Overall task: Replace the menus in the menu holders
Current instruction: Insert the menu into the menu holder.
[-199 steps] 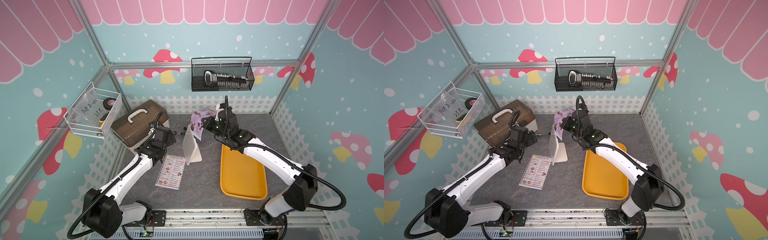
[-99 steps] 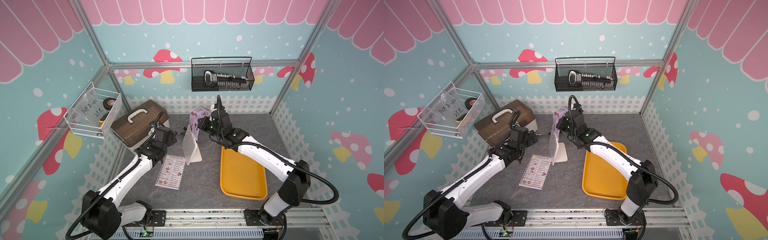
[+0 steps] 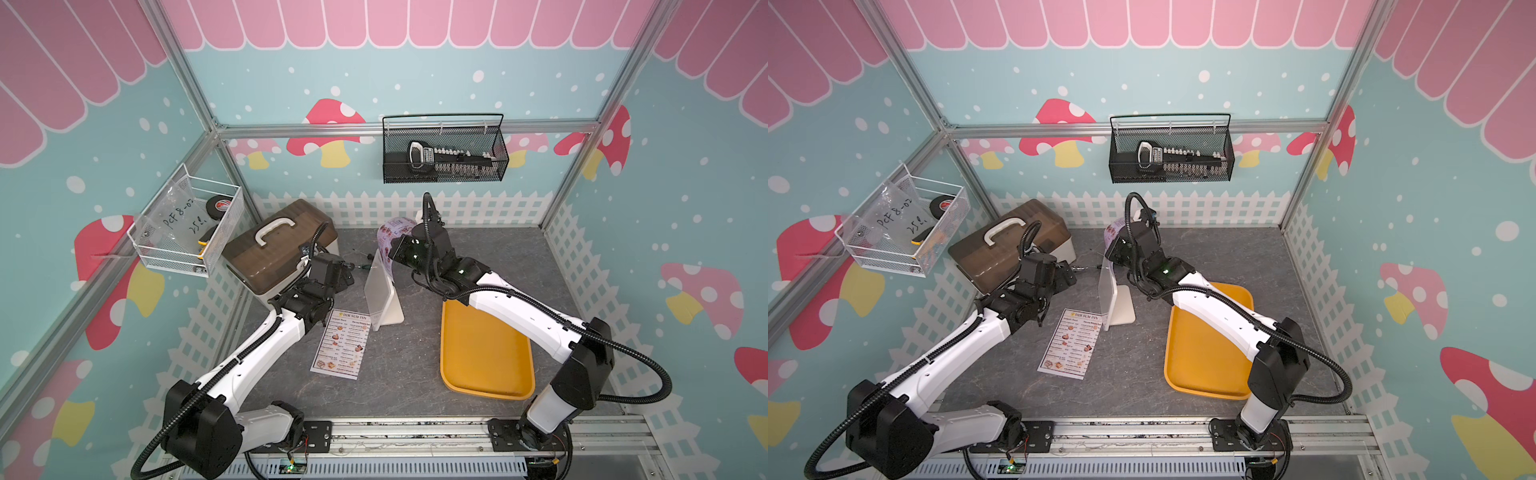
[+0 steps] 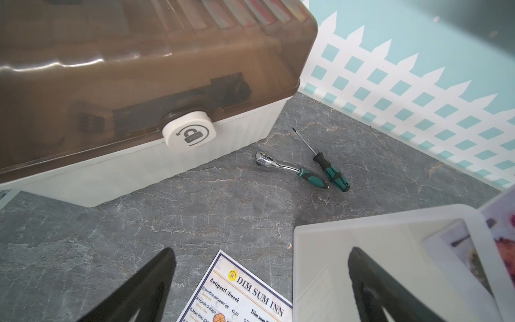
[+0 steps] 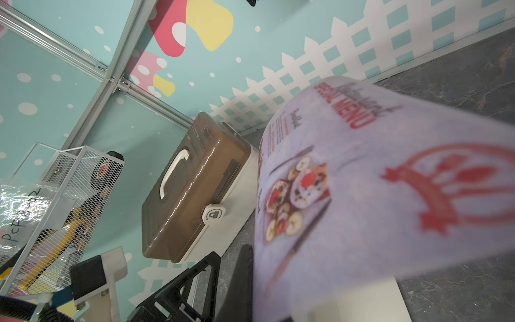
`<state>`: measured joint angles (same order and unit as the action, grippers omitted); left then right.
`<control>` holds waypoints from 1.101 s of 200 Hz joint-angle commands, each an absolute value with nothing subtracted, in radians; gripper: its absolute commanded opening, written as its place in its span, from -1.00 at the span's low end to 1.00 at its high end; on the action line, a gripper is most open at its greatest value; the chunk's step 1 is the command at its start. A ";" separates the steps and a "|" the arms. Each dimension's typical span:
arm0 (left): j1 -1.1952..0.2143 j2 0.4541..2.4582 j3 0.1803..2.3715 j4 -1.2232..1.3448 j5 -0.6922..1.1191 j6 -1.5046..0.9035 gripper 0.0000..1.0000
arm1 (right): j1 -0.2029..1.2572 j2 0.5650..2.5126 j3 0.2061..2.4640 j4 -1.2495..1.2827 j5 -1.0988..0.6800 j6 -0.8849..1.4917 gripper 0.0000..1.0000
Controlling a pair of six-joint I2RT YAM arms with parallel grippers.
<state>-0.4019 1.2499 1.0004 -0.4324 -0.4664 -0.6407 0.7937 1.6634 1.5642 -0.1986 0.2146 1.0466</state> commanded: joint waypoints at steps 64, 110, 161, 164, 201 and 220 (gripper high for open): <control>-0.405 1.238 1.007 -0.418 -0.457 -0.666 0.94 | 0.804 1.687 1.624 -0.248 0.243 1.068 -1.00; -0.405 1.235 1.006 -0.415 -0.459 -0.668 0.94 | 0.817 1.712 1.657 -0.287 0.261 1.086 -1.00; -0.404 1.239 1.007 -0.414 -0.459 -0.671 0.94 | 0.830 1.727 1.686 -0.320 0.310 1.126 -1.00; -0.405 1.239 1.006 -0.413 -0.459 -0.671 0.95 | 0.830 1.727 1.690 -0.323 0.313 1.124 -1.00; -0.405 1.234 1.002 -0.411 -0.460 -0.674 0.95 | 0.833 1.732 1.724 -0.344 0.337 1.121 -1.00; -0.405 1.235 1.003 -0.410 -0.459 -0.675 0.95 | 0.834 1.742 1.731 -0.352 0.336 1.127 -1.00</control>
<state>-0.4019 1.2499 1.0004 -0.4244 -0.4591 -0.6514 0.8261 1.7168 1.6989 -0.3237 0.3065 1.1023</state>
